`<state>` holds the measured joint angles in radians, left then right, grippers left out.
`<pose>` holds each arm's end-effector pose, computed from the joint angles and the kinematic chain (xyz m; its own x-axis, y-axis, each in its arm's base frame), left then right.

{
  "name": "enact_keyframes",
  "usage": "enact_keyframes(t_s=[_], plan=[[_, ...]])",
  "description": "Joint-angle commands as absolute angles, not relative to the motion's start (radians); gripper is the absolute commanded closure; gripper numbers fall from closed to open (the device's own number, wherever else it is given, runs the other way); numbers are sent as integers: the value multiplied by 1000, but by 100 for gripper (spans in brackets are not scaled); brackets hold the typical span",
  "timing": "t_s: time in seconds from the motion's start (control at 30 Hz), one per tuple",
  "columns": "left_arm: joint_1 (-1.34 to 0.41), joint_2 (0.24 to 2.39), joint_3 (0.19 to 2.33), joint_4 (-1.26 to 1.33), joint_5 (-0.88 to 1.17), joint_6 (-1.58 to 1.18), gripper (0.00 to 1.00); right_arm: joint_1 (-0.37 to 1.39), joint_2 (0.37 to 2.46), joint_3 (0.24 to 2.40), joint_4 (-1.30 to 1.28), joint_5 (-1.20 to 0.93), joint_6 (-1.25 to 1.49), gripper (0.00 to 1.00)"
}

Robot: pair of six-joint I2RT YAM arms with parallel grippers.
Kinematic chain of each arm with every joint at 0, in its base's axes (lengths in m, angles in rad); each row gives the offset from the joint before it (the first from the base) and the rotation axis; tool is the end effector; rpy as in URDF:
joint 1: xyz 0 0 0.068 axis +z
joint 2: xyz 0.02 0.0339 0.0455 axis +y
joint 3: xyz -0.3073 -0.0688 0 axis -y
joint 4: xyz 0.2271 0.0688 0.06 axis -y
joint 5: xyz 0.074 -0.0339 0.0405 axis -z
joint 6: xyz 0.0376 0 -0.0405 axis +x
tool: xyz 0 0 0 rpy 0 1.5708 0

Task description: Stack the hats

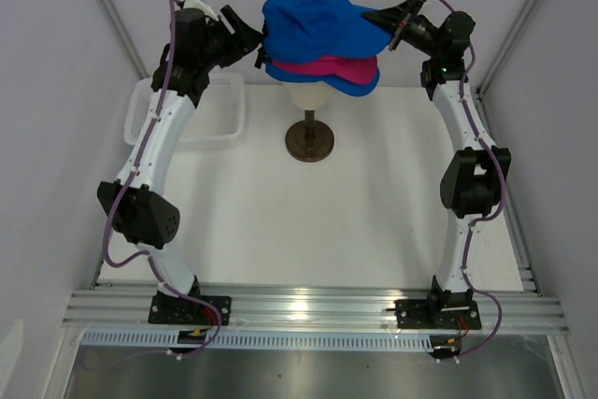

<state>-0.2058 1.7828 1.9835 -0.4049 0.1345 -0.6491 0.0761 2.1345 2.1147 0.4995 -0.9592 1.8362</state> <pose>0.3946 -0.0875 0.4954 -0.3582 -0.5371 -0.7636 0.1437 0.7764 -0.6136 0.4935 0.0685 0.4729 -0.8617 0.4900 -0.1319 -0.2427 -0.1695 0.9552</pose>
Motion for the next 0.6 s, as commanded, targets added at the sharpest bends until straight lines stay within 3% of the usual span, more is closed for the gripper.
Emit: enact_keyframes(t_s=[0.0,0.23,0.57], plan=[[-199,1824,2077,-451,137,-594,30,77,2135,2117,545,-973,1832,87],[-213,1859,2137,-534,-39,-522,35,78,2122,2079,512,-989,1789,87],[-258,1851,2172,-528,-135,-367,33,74,2065,1965,424,-1008,1658,87]])
